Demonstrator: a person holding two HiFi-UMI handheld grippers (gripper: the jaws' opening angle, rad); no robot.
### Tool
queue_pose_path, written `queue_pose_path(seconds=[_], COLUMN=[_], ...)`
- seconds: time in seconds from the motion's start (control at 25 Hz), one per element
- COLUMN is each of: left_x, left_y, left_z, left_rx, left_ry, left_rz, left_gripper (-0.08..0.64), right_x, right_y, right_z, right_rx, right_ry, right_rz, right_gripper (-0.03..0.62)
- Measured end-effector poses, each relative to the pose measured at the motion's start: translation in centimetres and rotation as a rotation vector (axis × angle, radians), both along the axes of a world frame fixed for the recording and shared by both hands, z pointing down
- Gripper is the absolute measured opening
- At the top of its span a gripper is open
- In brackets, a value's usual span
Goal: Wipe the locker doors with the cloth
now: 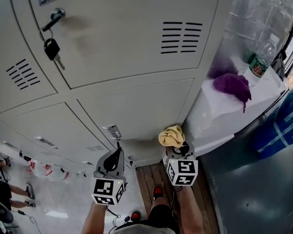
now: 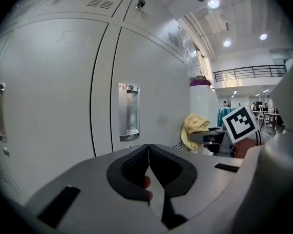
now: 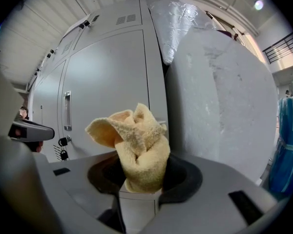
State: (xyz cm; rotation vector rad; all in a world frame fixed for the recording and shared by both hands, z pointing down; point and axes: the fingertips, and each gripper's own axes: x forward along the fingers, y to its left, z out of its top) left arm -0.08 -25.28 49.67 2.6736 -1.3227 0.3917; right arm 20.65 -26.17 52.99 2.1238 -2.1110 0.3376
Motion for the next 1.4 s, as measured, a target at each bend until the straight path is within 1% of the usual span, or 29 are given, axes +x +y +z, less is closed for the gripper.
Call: queue_pose_path(seconds=[0.08, 0.16, 0.4, 0.56, 0.84, 1.16, 1.4], left_x=[1.3, 1.1, -1.3, -3.0, -6.9, -11.9, -15.9], left_y=[0.7, 1.4, 4.2, 6.7, 10.8, 15.9, 19.5], left_z=[-0.3, -0.8, -2.5, -3.5, -4.7, -5.0, -4.0], left_rx=[0.007, 0.019, 0.062, 0.089, 0.125, 0.146, 0.138], left_ry=[0.004, 0.012, 0.033, 0.046, 0.062, 0.064, 0.049], left_rz=[0.005, 0.012, 0.026, 0.038, 0.033, -0.001, -0.049], left_gripper=[0.023, 0.023, 0.023, 0.023, 0.023, 0.023, 0.023], right_x=[1.1, 0.7, -2.1, -4.0, -8.8, -14.2, -17.5], right_y=[1.2, 2.5, 7.1, 10.4, 15.8, 21.0, 24.2], right_z=[-0.9, -1.9, -4.5, -6.3, -8.8, -8.2, -6.5], right_rx=[0.017, 0.035, 0.081, 0.123, 0.184, 0.187, 0.165], right_ry=[0.002, 0.009, 0.047, 0.05, 0.083, 0.067, 0.044], right_rz=[-0.001, -0.002, 0.009, 0.008, -0.017, -0.063, -0.095], right_gripper=[0.181, 0.181, 0.181, 0.181, 0.181, 0.183, 0.183])
